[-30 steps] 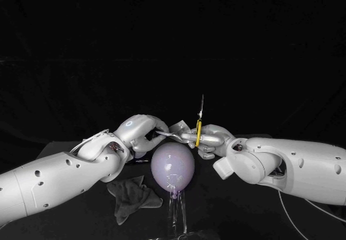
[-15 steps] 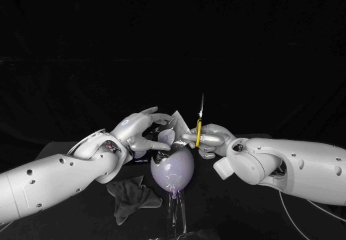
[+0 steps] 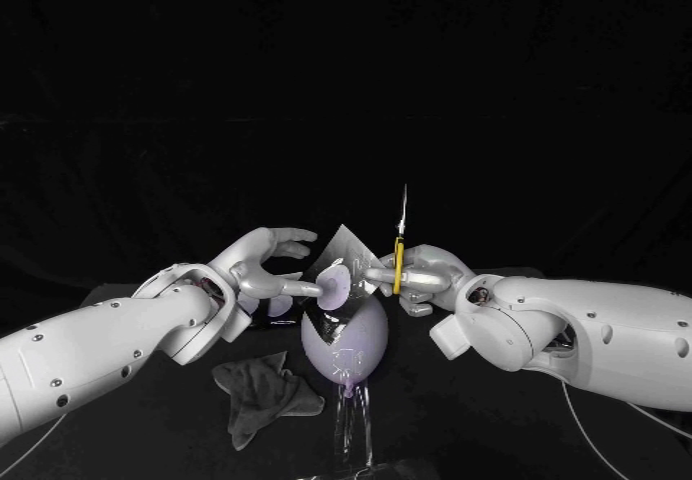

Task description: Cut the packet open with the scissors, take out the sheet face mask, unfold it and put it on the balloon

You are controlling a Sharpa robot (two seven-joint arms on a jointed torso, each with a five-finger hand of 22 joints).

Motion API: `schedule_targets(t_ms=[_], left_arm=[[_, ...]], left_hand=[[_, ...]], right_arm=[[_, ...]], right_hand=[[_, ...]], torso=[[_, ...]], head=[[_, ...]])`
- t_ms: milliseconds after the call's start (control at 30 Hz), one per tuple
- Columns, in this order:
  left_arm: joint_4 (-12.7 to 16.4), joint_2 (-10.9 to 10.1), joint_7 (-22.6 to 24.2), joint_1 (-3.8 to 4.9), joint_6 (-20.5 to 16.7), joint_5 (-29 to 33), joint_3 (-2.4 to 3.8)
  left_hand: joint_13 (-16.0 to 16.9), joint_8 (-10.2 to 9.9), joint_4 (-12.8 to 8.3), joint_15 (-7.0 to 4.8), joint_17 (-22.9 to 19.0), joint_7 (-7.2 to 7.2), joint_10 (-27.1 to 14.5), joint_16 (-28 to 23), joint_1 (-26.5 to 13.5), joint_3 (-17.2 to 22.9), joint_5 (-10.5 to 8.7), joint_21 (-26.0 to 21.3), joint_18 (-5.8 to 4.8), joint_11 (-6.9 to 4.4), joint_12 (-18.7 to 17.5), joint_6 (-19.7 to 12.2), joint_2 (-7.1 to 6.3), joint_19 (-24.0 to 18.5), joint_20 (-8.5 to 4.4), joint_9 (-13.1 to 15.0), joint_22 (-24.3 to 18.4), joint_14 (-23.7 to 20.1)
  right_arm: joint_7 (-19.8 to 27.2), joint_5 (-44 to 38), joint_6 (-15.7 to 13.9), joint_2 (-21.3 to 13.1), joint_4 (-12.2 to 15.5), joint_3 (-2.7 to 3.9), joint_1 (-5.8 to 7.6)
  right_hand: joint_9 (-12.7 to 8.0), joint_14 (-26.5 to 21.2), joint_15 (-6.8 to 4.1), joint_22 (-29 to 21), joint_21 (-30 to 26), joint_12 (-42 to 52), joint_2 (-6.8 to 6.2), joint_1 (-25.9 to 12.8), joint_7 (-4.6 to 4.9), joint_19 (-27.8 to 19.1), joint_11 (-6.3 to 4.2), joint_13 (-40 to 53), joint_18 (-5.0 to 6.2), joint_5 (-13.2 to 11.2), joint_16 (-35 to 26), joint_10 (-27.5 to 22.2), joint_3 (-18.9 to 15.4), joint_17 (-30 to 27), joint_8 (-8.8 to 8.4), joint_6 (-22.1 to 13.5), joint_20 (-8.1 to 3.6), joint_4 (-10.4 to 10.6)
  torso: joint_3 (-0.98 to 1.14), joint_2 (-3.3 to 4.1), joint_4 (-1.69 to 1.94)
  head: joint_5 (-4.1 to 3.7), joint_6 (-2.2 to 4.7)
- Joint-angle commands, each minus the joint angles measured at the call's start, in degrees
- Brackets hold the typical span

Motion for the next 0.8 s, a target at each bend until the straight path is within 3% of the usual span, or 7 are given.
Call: schedule_targets(t_ms=[33, 100, 367, 533, 600, 800], left_arm=[[-1.04, 0.0, -0.96, 0.1, 4.17, 17.48, 0.09], [-1.66, -0.01, -1.05, 0.1, 4.29, 20.19, 0.08], [-3.0, -0.18, -0.94, 0.04, 4.93, 26.76, 0.04], [-3.42, -0.15, -0.44, -0.01, 6.64, 29.13, 0.01], [-3.48, -0.05, 0.05, -0.03, 8.27, 30.76, 0.0], [-3.04, -0.06, 0.87, -0.1, 11.89, 35.69, -0.04]], left_hand=[[0.12, 0.58, -0.04, -0.63, 0.56, 4.08, 0.92, 1.21, 0.17, 1.53, 0.06, 3.24, 1.1, -0.67, 0.75, 1.32, 1.61, 7.5, -0.27, 0.5, 1.47, 2.19], [0.1, 1.16, -0.07, -1.17, 0.88, 5.1, 1.32, 2.13, 0.29, 2.53, 0.08, 4.55, 2.52, -1.21, 1.2, 2.9, 2.45, 10.26, -0.45, 1.09, 1.87, 3.44], [-0.02, 2.24, -0.17, -1.91, 1.46, 5.58, 1.72, 3.89, 0.68, 4.22, -0.05, 6.14, 5.26, -1.78, 1.94, 5.27, 3.92, 15.07, -0.32, 2.05, 1.96, 5.12], [0.14, 3.82, -0.31, -2.52, 1.86, 4.11, 3.84, 5.14, 0.94, 6.22, -0.2, 6.08, 5.98, -2.33, 3.23, 8.82, 6.5, 16.93, -0.24, 3.39, 1.41, 6.61], [0.08, 5.38, -0.41, -2.87, 1.67, 3.61, 5.57, 4.79, 0.83, 6.94, -0.32, 5.0, 5.9, -3.32, 3.9, 12.32, 8.22, 16.57, -0.2, 4.57, 0.55, 6.26], [-0.06, 6.05, -0.51, -3.15, 1.52, 2.79, 6.95, 4.63, 0.55, 6.76, -0.32, 3.94, 5.78, -3.94, 4.11, 13.27, 9.33, 16.0, -0.13, 4.74, -0.25, 6.55]], right_arm=[[1.62, -2.73, 0.36, -0.09, 0.32, 0.06, 0.01], [1.83, -2.89, 0.27, -0.15, 0.48, 0.06, 0.0], [3.08, -3.16, -0.28, -0.62, 1.53, 0.08, -0.03], [4.07, -2.91, -1.23, -0.78, 2.24, 0.13, -0.04], [4.64, -2.6, -2.23, -0.72, 2.46, 0.22, -0.04], [5.84, -1.43, -4.66, -0.43, 2.46, 0.76, 0.02]], right_hand=[[0.08, 3.8, -0.44, 7.52, -0.2, 32.71, 0.75, 0.04, -0.03, -0.05, -4.74, 0.1, 0.48, -0.16, 0.22, 17.76, 3.29, 4.54, 0.3, 0.47, -0.27, -2.74], [0.14, 3.84, -0.46, 7.58, -0.13, 32.83, 0.77, -0.06, -0.03, -0.01, -4.75, 0.25, 0.46, -0.16, 0.28, 17.79, 3.52, 4.7, 0.32, 0.44, -0.29, -2.93], [0.17, 3.89, -0.47, 7.68, 0.0, 33.02, 0.8, -0.14, -0.03, 0.08, -4.75, 0.48, 0.42, -0.16, 0.39, 17.84, 3.68, 4.97, 0.33, 0.42, -0.31, -3.04], [0.19, 3.93, -0.47, 7.74, 0.09, 33.13, 0.8, -0.17, -0.03, 0.14, -4.75, 0.61, 0.4, -0.17, 0.47, 17.86, 3.72, 5.18, 0.34, 0.41, -0.32, -3.08], [0.25, 3.98, -0.47, 7.94, 0.37, 33.2, 0.84, -0.31, -0.01, 0.32, -4.75, 0.7, 0.32, -0.18, 0.57, 17.9, 3.98, 5.41, 0.34, 0.33, -0.34, -3.28], [0.34, 4.05, -0.48, 8.11, 0.59, 32.95, 0.88, -0.49, -0.01, 0.47, -4.74, 0.39, 0.26, -0.17, 0.72, 17.9, 4.33, 5.75, 0.37, 0.26, -0.36, -3.6]], torso=[[0.03, -0.03, 0.0], [0.03, -0.02, -0.01], [0.05, -0.03, 0.0], [0.07, -0.08, -0.01], [0.05, -0.06, -0.02], [0.0, -0.07, -0.07]], head=[[0.1, 0.04], [0.14, 0.08], [0.23, 0.17], [0.35, 0.41], [0.55, 0.61], [0.66, 1.33]])
